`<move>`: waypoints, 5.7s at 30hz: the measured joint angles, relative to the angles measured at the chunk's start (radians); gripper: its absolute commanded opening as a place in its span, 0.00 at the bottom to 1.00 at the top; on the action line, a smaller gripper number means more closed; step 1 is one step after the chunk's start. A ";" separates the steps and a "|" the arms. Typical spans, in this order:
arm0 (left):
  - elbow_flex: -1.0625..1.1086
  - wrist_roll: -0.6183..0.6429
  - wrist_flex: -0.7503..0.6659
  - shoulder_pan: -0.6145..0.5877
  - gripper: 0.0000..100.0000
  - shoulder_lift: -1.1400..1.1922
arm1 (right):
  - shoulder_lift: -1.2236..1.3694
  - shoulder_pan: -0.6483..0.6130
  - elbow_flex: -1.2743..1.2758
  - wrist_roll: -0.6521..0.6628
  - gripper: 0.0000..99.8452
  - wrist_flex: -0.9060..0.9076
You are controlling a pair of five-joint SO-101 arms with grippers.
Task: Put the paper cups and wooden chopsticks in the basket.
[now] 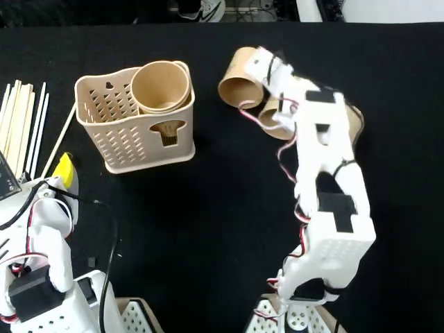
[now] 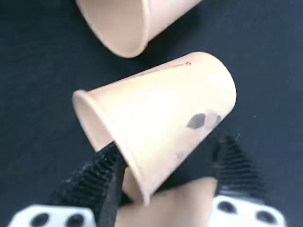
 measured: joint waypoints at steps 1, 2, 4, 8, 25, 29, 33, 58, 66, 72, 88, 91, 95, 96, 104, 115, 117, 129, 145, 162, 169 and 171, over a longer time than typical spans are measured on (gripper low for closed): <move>0.000 0.000 0.000 0.000 0.26 0.000 | 0.000 0.000 0.041 0.000 0.04 -0.063; 0.000 0.000 0.000 0.000 0.26 0.000 | -0.002 0.002 0.071 0.000 0.01 -0.127; 0.000 0.000 0.000 0.000 0.26 0.000 | -0.003 0.003 0.110 0.000 0.03 -0.233; 0.000 0.000 0.000 0.000 0.26 0.000 | 0.000 -0.002 0.141 0.000 0.01 -0.308; 0.000 0.000 0.000 0.000 0.26 0.000 | -0.474 0.055 0.025 -0.224 0.01 0.245; 0.000 0.000 0.000 0.000 0.26 0.000 | -0.583 0.051 -0.150 -0.318 0.01 0.456; 0.000 0.000 0.000 0.000 0.26 0.000 | -0.640 -0.011 -0.390 -0.391 0.01 0.658; 0.000 0.000 0.000 0.000 0.26 0.000 | -0.451 -0.540 -0.928 -0.580 0.01 0.891; 0.000 0.000 0.000 0.000 0.26 0.000 | -0.218 -0.578 -1.074 -0.620 0.01 0.891; 0.000 0.000 0.000 0.000 0.26 0.000 | -0.043 -0.571 -1.166 -0.620 0.01 0.916; 0.000 0.000 0.000 0.000 0.26 0.000 | 0.063 -0.488 -1.214 -0.620 0.34 0.956; 0.000 0.000 0.000 0.000 0.26 0.000 | 0.063 -0.488 -1.214 -0.620 0.33 0.924; 0.000 0.000 0.000 0.000 0.26 0.000 | 0.063 -0.488 -1.214 -0.620 0.33 0.875; 0.000 0.000 0.000 0.000 0.26 0.000 | 0.063 -0.488 -1.214 -0.620 0.33 0.861; 0.000 0.000 0.000 0.000 0.26 0.000 | 0.063 -0.594 -1.301 -0.620 0.33 0.738; 0.018 0.000 0.000 0.000 0.26 0.000 | 0.060 -0.414 -1.485 -0.445 0.33 0.997; 0.018 0.000 0.000 0.000 0.26 0.000 | 0.034 -0.318 -1.415 -0.394 0.33 0.997; 0.018 0.000 0.000 0.000 0.26 0.000 | -0.384 0.002 -0.410 0.198 0.33 0.910; 0.018 0.000 0.000 0.000 0.26 0.000 | -0.641 0.216 0.769 0.390 0.29 -0.187; 0.018 0.000 0.000 0.000 0.26 0.000 | -0.678 0.265 0.878 0.238 0.01 -0.594; 0.018 0.000 0.000 0.000 0.26 0.000 | -0.971 0.247 0.793 0.021 0.01 -0.222; 0.018 0.000 0.000 0.000 0.26 0.000 | -1.054 0.219 0.700 -0.078 0.01 -0.068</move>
